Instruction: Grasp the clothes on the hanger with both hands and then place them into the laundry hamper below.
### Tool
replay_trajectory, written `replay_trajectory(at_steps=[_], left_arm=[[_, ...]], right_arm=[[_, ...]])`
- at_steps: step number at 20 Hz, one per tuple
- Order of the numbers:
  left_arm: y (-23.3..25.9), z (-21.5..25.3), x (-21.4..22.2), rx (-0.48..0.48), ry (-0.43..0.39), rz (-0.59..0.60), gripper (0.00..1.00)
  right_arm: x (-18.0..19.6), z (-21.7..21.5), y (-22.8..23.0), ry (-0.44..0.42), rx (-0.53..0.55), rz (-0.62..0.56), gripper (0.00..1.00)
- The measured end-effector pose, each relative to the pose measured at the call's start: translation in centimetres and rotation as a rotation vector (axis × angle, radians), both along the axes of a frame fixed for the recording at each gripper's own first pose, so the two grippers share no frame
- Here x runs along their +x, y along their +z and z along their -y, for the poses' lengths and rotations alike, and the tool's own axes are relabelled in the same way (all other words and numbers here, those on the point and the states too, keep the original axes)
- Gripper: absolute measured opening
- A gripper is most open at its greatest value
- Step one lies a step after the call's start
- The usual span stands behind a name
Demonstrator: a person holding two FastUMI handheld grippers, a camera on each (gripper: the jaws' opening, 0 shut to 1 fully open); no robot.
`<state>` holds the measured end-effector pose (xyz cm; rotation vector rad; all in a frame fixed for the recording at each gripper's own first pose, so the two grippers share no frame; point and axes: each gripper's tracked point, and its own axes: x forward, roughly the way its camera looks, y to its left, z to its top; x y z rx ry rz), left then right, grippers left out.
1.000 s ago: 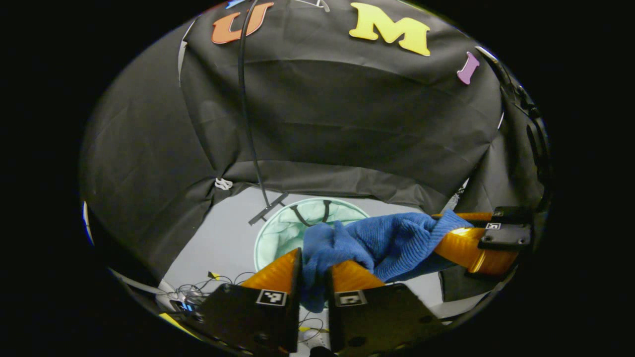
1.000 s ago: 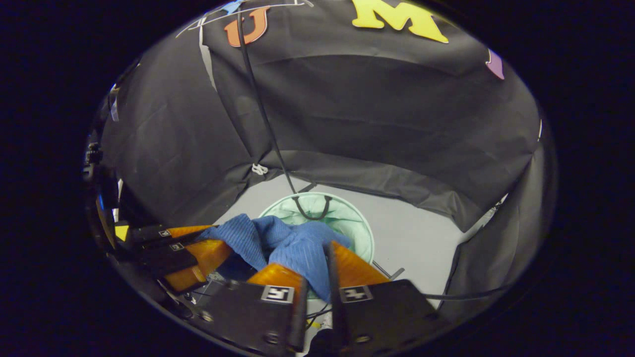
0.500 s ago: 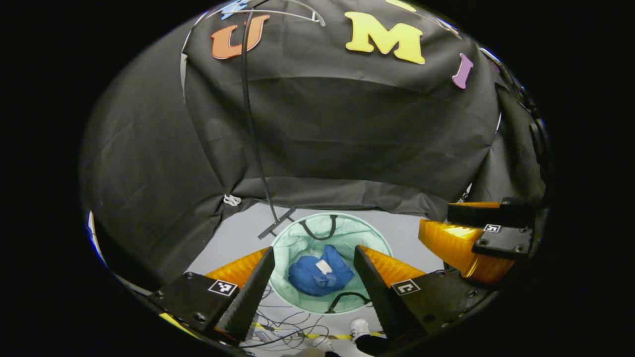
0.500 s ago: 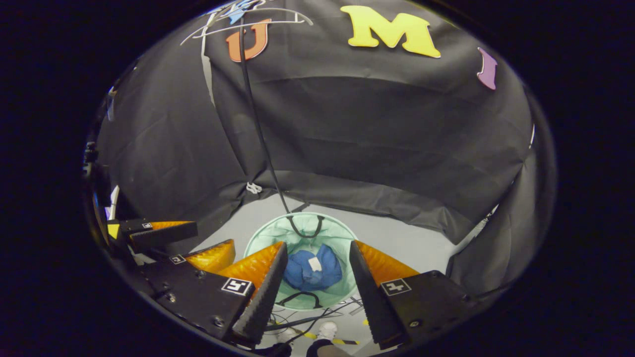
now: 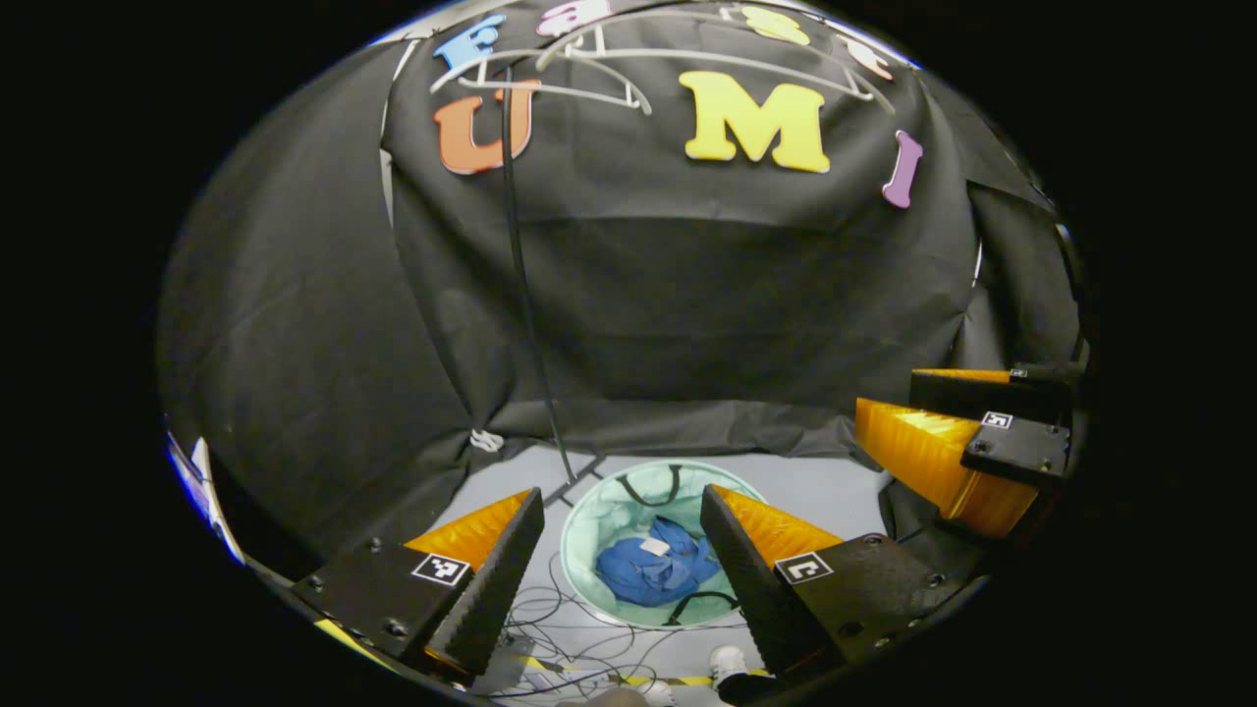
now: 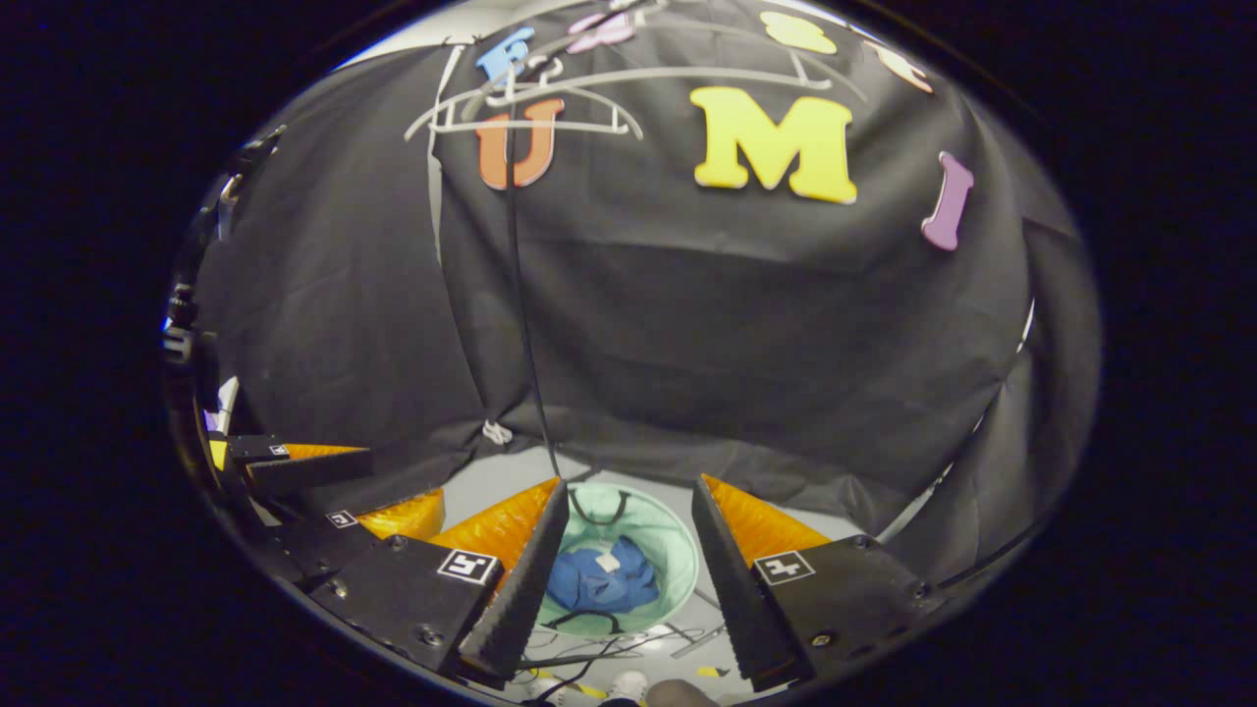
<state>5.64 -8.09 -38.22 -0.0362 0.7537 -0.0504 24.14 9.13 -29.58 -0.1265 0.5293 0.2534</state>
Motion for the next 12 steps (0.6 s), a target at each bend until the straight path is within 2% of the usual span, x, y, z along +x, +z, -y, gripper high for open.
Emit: replay_trajectory(at_steps=[3, 4, 5, 6, 10, 12], left_arm=[[8.0, -1.9, -0.5, 0.032, -0.02, 0.162, 0.96], [10.7, -2.2, -1.2, 0.035, -0.03, 0.215, 0.97], [13.6, -2.3, -1.7, 0.031, -0.042, 0.268, 0.97], [16.0, -2.5, -2.4, 0.025, -0.054, 0.321, 0.97], [24.6, -3.0, -7.8, 0.03, -0.066, 0.494, 0.97], [27.7, -2.6, -10.2, 0.023, -0.058, 0.531, 0.99]], right_arm=[[-2.5, -0.4, 7.4, -0.002, 0.003, 0.153, 0.81], [-3.8, -0.3, 9.9, -0.016, 0.009, 0.195, 0.84], [-4.8, -0.4, 12.8, -0.023, 0.026, 0.233, 0.96], [-6.3, -0.2, 14.5, -0.032, 0.048, 0.266, 1.0], [-12.4, 0.4, 22.6, -0.042, 0.099, 0.378, 1.0], [-15.9, 1.7, 25.4, -0.047, 0.118, 0.422, 1.0]])
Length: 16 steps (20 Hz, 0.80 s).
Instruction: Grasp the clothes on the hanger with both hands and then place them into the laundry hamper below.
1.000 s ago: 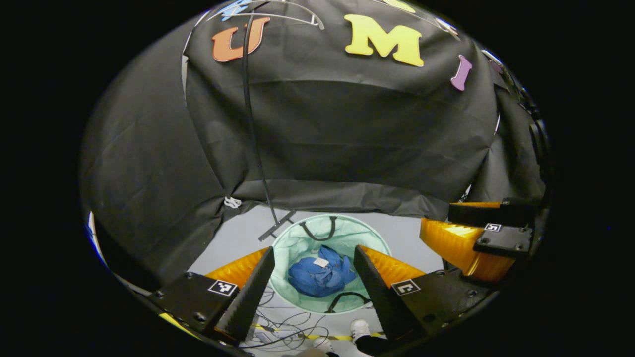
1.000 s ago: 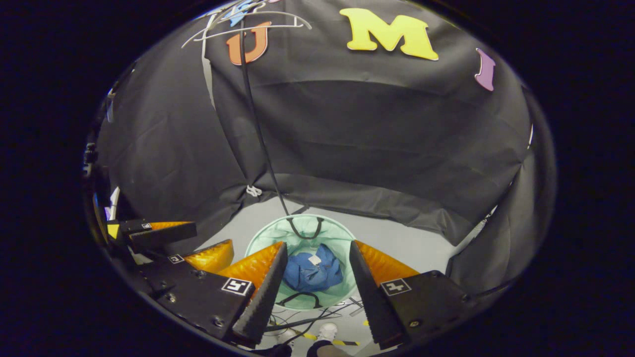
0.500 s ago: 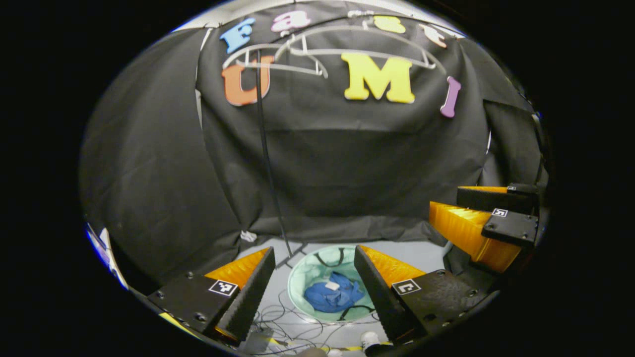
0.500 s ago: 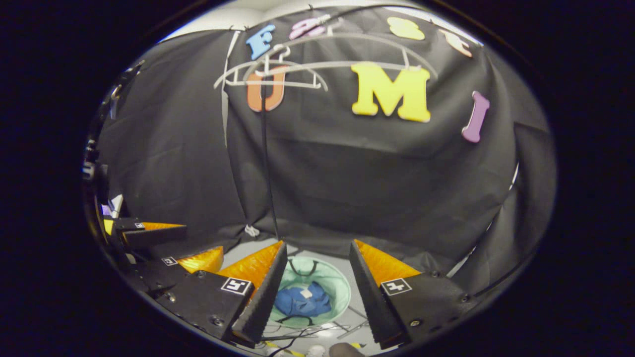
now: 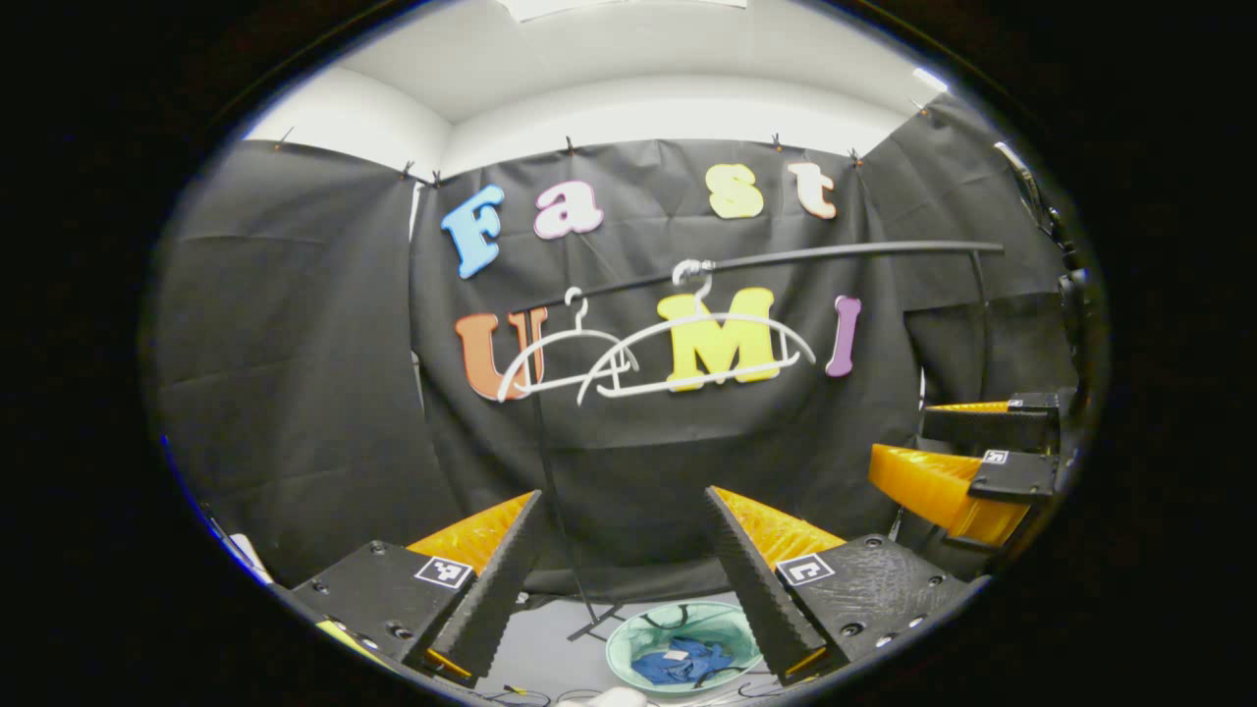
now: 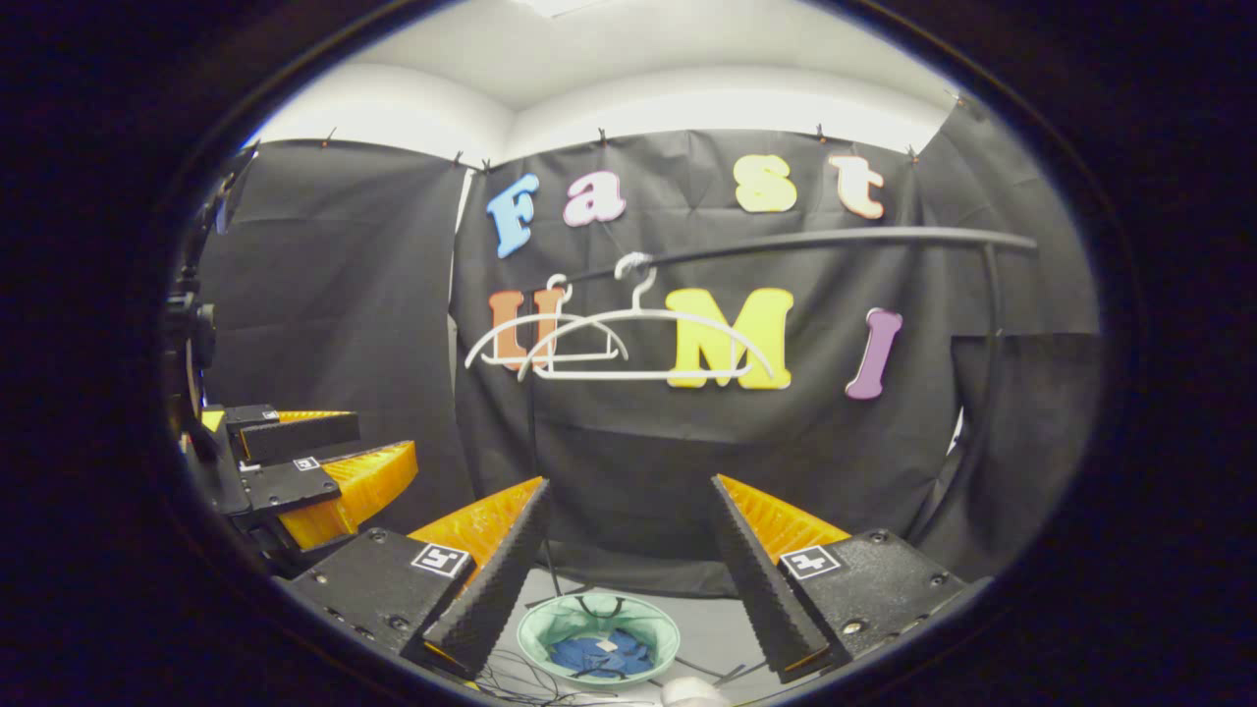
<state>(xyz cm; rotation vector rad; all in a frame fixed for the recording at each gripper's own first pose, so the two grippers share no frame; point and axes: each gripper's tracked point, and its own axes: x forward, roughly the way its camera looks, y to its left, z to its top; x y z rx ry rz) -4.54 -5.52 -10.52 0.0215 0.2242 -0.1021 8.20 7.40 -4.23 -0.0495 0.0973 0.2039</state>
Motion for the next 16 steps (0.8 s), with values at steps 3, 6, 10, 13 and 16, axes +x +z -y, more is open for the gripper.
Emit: replay_trajectory(at_steps=[3, 6, 10, 13, 16], left_arm=[[2.0, -0.9, -1.9, -0.004, 0.036, 0.011, 1.0], [3.9, -1.9, -3.4, 0.025, 0.09, 0.012, 1.0], [6.3, -0.9, -5.8, -0.016, 0.127, 0.04, 1.0], [7.0, 0.0, -5.8, -0.083, 0.144, 0.037, 1.0], [7.4, -0.5, -5.9, -0.063, 0.159, 0.042, 1.0]], right_arm=[[-3.9, 2.7, 3.1, -0.006, 0.071, 0.045, 1.0], [-6.8, 7.1, 5.0, -0.038, 0.11, 0.057, 1.0], [-8.3, 11.4, 6.3, -0.084, 0.088, 0.068, 0.99], [-8.8, 11.9, 6.7, -0.064, 0.101, 0.067, 0.99], [-8.9, 12.1, 7.2, -0.044, 0.102, 0.079, 0.99]])
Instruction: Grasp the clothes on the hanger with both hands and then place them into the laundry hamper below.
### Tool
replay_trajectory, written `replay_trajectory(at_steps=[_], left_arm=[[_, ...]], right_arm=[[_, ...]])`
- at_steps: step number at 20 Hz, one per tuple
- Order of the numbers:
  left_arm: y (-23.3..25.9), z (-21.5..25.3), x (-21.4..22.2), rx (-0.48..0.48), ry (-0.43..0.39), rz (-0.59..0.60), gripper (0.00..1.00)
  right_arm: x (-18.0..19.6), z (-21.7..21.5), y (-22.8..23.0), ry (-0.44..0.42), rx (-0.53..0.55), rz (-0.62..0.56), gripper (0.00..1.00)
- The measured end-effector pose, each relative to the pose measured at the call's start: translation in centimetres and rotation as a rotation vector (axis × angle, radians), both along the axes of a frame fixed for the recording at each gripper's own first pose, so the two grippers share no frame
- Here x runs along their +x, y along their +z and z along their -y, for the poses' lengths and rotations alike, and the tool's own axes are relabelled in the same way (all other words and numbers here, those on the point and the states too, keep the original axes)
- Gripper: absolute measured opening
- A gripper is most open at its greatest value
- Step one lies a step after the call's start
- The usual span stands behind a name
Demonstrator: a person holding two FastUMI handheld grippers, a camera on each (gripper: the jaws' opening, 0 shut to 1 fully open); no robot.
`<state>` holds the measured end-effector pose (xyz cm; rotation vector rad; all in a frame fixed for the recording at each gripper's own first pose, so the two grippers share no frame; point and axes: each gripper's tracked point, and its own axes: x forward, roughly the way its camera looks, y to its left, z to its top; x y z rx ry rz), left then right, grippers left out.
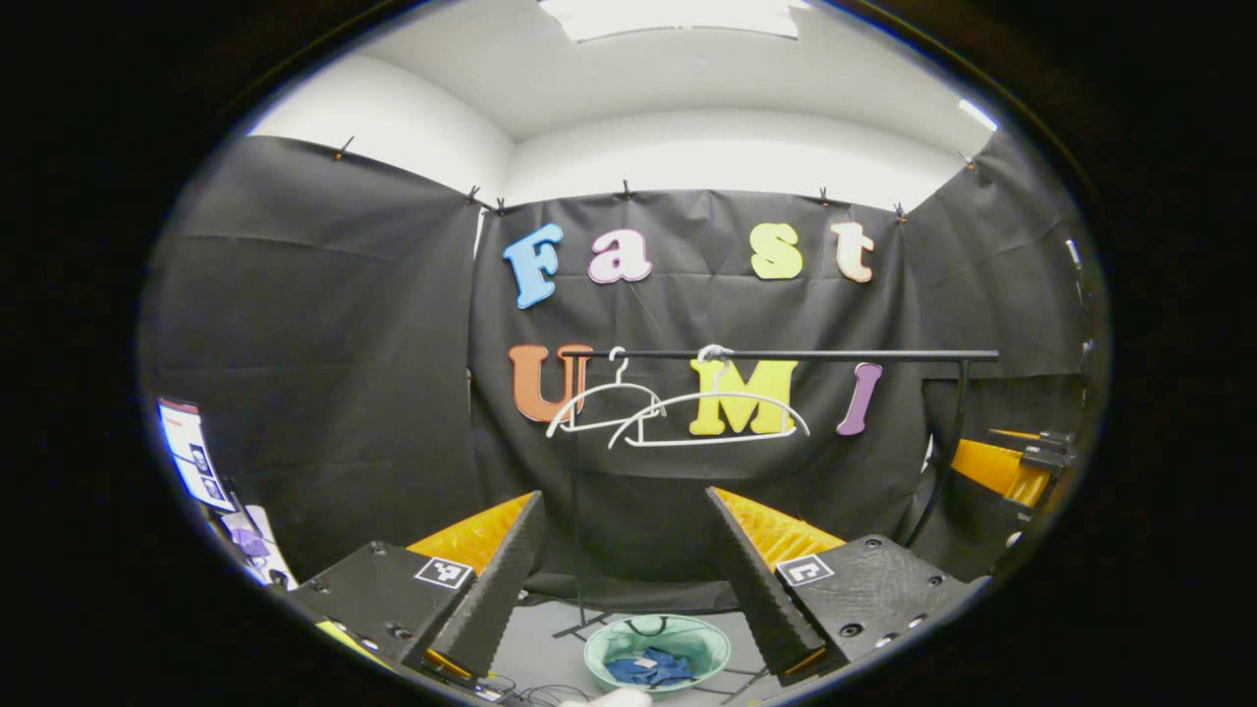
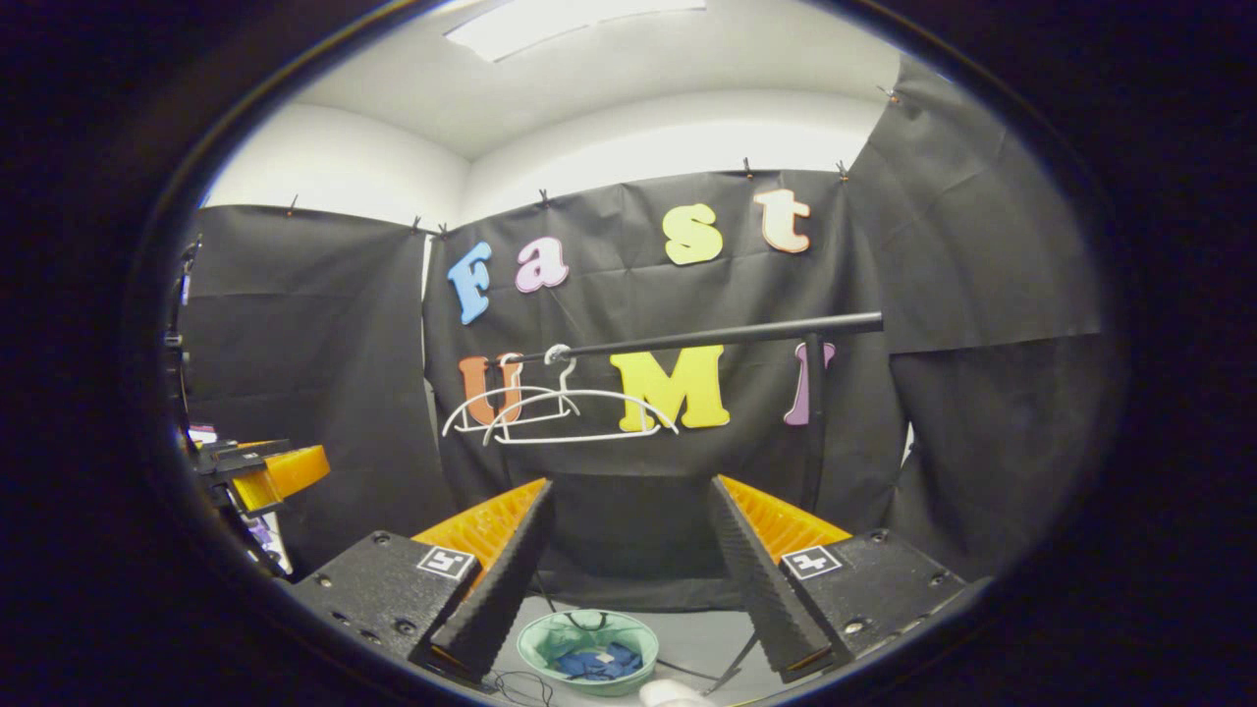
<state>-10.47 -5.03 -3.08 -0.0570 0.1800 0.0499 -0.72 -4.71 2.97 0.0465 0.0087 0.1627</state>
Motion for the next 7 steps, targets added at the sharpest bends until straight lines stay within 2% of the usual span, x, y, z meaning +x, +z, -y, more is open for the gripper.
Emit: replay_trajectory(at_steps=[7], left_arm=[[0.9, -0.1, -0.5, 0.047, -0.005, 0.017, 1.0]], right_arm=[[0.0, 1.2, 0.8, -0.025, 0.009, 0.03, 0.99]])
